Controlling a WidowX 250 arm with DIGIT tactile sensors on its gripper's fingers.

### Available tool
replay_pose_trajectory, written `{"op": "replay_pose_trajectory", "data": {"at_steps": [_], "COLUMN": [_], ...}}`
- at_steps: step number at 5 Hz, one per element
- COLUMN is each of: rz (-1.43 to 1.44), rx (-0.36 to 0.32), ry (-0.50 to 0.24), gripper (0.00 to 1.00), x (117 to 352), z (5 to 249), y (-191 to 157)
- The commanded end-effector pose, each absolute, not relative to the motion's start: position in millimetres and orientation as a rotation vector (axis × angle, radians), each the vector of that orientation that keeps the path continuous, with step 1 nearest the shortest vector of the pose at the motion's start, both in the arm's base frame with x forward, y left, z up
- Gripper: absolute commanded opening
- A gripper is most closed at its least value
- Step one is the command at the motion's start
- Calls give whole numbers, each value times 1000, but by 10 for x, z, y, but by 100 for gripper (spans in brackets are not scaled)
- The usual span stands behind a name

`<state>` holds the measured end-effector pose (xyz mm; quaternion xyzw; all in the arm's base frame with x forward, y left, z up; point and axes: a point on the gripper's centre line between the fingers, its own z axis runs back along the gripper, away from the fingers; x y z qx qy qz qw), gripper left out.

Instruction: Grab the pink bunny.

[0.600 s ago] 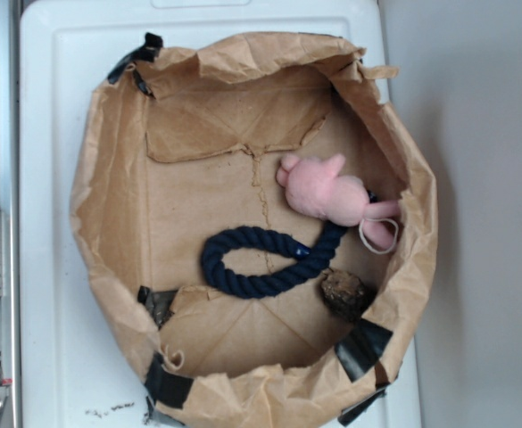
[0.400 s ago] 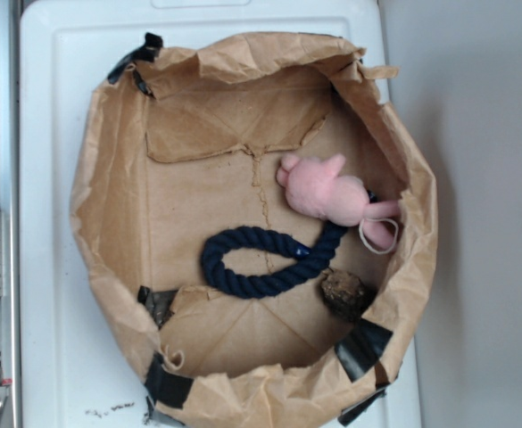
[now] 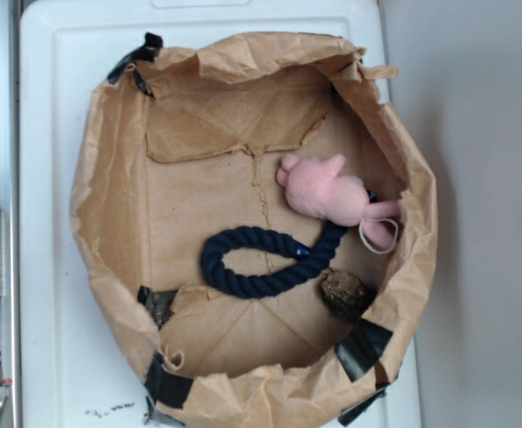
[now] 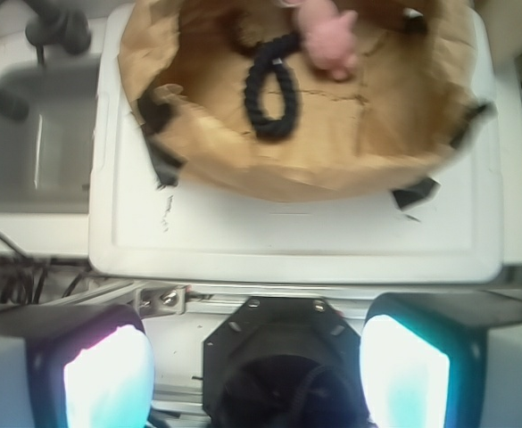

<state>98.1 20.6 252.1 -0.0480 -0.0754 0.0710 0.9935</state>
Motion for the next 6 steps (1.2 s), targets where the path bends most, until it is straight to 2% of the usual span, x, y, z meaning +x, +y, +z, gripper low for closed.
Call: {"op": "replay_pose_trajectory", "data": {"at_steps": [1,4,5,6], "rz": [151,151,162,60], "rx": [-114,-114,-136,-103], "ry": [-183,-183,-201,-246], "gripper": [100,100,100,100], "x": [1054,1054,1553,2095], "z": [2695,2695,2648,2514], "y": [-459,-459,43,492]}}
